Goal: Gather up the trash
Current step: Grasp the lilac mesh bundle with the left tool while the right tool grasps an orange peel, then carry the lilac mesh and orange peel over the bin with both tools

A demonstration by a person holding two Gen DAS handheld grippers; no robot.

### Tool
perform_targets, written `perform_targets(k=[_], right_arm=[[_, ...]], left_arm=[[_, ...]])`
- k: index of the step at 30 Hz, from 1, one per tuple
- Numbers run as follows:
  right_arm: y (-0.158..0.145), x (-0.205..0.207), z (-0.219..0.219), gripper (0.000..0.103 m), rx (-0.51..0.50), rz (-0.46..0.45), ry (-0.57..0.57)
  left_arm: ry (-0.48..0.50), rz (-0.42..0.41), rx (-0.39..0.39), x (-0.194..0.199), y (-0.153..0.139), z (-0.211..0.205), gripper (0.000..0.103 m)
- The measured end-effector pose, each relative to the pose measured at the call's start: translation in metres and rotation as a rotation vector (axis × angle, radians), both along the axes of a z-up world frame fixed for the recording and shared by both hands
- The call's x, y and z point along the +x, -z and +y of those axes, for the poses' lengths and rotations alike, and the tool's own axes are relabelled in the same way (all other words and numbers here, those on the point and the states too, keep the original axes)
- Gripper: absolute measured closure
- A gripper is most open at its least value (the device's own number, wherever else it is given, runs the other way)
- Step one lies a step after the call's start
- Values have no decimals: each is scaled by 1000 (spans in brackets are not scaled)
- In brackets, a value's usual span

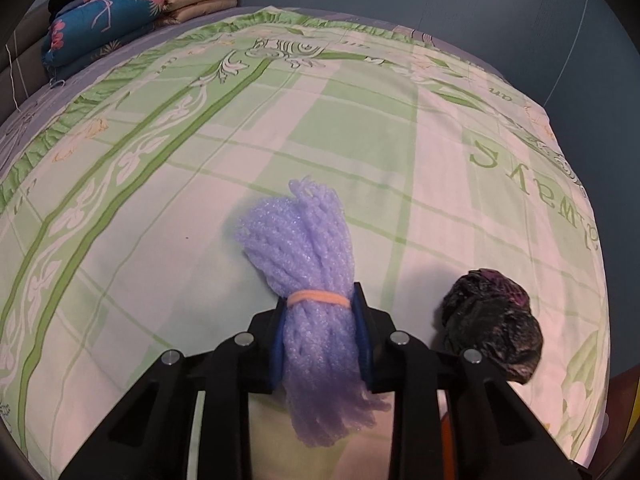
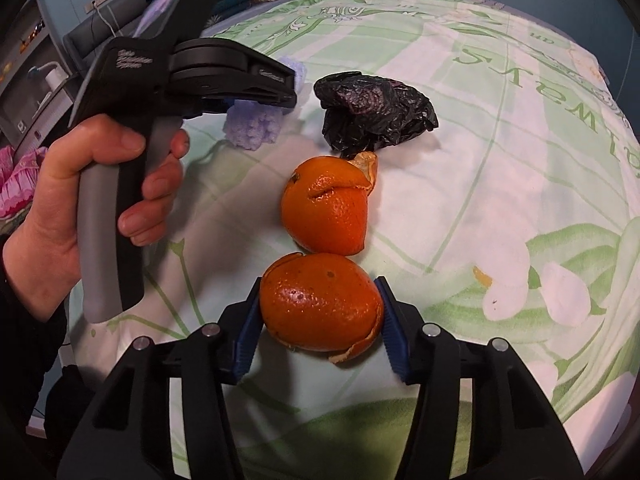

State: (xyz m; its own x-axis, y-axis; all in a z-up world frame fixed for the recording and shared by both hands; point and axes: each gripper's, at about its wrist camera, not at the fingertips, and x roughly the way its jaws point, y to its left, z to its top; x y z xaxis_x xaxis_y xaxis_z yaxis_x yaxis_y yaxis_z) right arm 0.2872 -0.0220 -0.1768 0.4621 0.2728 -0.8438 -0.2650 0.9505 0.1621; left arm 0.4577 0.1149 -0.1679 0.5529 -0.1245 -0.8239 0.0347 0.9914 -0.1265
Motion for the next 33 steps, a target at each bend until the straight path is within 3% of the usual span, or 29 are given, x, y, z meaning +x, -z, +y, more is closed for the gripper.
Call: perform_targets(k=[13, 16, 20, 33], right_arm=[[-22, -15, -21, 55, 80, 16, 23], [-30, -23, -25, 55, 97, 2, 18], [-41, -31, -30, 55, 112, -15, 6], [-79, -67, -54, 55, 144, -71, 2]], left_arm=[[-38, -55, -68, -56, -37, 21, 76], [-61, -70, -115, -83, -49, 27, 76], [-60, -105, -104, -120, -62, 26, 76], [-43, -88, -129, -224, -79, 18, 76]])
